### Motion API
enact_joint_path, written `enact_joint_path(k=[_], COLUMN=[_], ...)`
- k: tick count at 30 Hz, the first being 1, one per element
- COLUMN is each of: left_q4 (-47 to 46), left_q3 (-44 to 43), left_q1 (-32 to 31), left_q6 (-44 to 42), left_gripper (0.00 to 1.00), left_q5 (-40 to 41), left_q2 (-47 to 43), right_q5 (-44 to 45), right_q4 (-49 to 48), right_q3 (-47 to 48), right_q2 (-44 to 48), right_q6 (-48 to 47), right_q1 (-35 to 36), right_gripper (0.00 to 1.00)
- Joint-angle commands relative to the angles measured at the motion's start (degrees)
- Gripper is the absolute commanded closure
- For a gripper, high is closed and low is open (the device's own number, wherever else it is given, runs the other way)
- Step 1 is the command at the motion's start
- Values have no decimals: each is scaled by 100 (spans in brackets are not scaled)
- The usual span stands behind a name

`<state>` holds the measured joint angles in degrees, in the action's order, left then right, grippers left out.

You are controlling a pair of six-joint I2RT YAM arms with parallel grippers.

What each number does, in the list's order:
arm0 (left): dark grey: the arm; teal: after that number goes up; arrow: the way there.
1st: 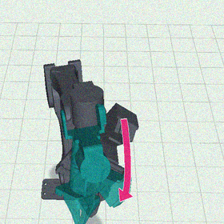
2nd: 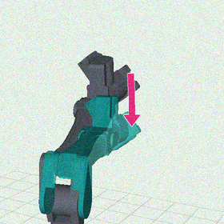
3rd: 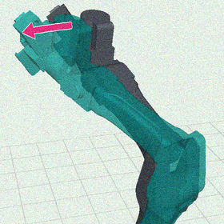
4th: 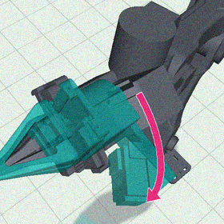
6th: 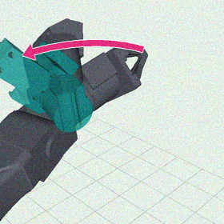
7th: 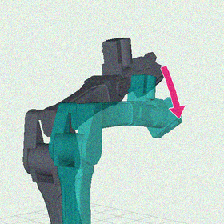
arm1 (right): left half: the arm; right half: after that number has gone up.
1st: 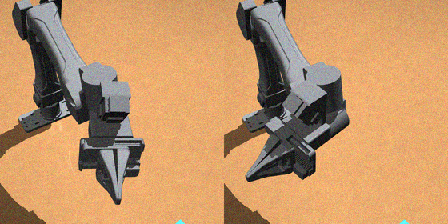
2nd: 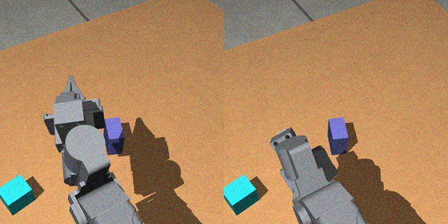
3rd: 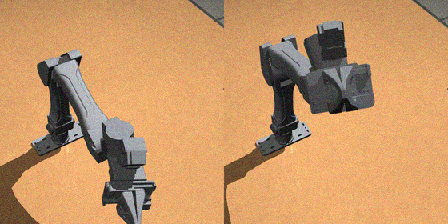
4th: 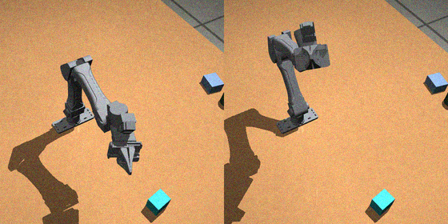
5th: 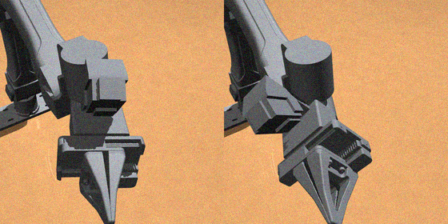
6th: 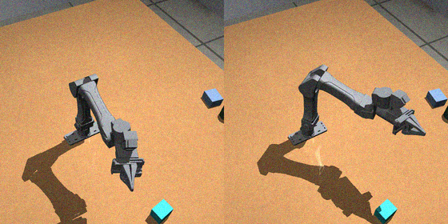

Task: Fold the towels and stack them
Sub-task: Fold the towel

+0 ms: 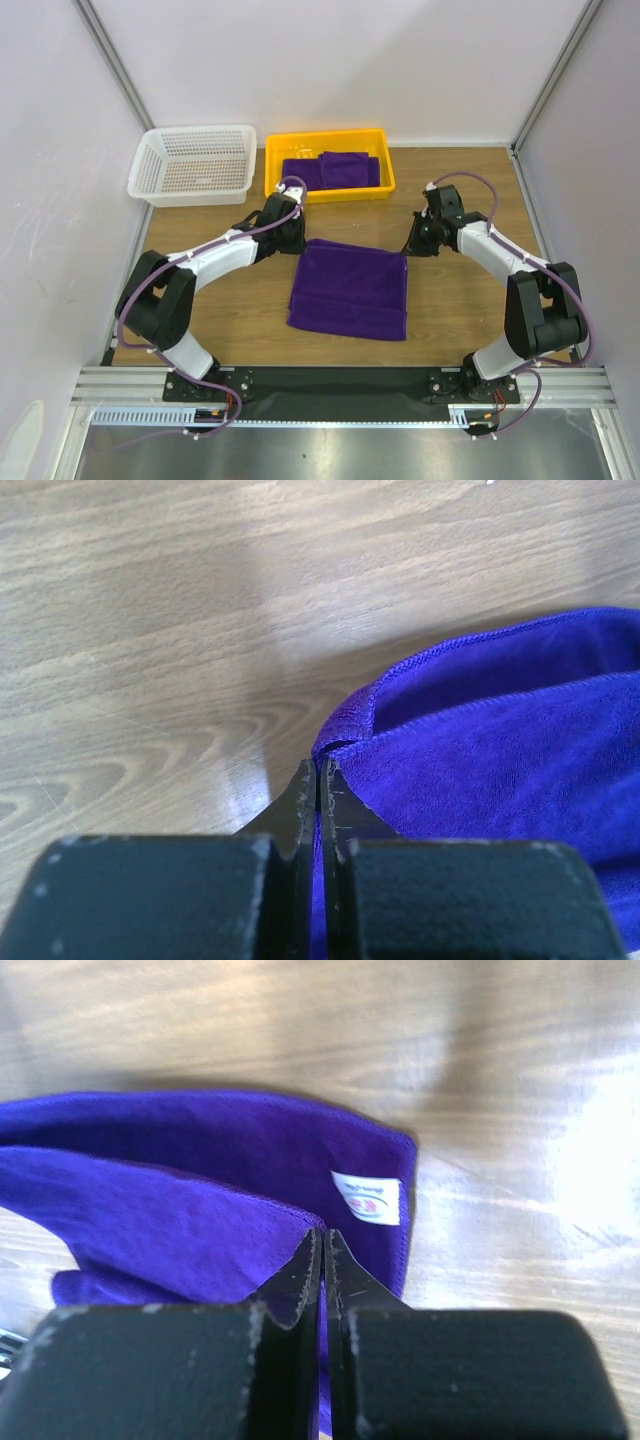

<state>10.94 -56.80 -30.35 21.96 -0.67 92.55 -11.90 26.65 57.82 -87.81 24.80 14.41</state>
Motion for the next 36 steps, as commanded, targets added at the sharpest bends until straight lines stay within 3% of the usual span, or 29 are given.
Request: enact_joint_path(k=[1,6,10,18,20,24,27,36], left_q4=[170,409,260,128,128,110,110,286], left_q3=[-226,-446,-359,-350,-332,-332,-376,-596], left_q1=[3,3,3,3,3,3,3,3], left_q6=[54,169,239,213,213,257,248,160], left_gripper=[96,90,78,67,67,82,87,94], left_q5=[40,339,243,242,242,365,497,682], left_q2=[95,561,518,430,439,465,483,255], right_q5=[171,118,48,39,30,48,65,258], right_q4=[-20,-353,-477,-530,-512,-495,-459,-196], right_q3=[-227,-412,-333,-236,-219,-192,-166,-105], right_q2=[27,-254,-473,-562,-570,-597,-588,-158], right_q6=[16,16,-1,-19,-28,-45,-45,43], right_q1=[0,-9,-9,0,-9,-9,0,-9], right_gripper=[100,100,100,100,100,100,100,100])
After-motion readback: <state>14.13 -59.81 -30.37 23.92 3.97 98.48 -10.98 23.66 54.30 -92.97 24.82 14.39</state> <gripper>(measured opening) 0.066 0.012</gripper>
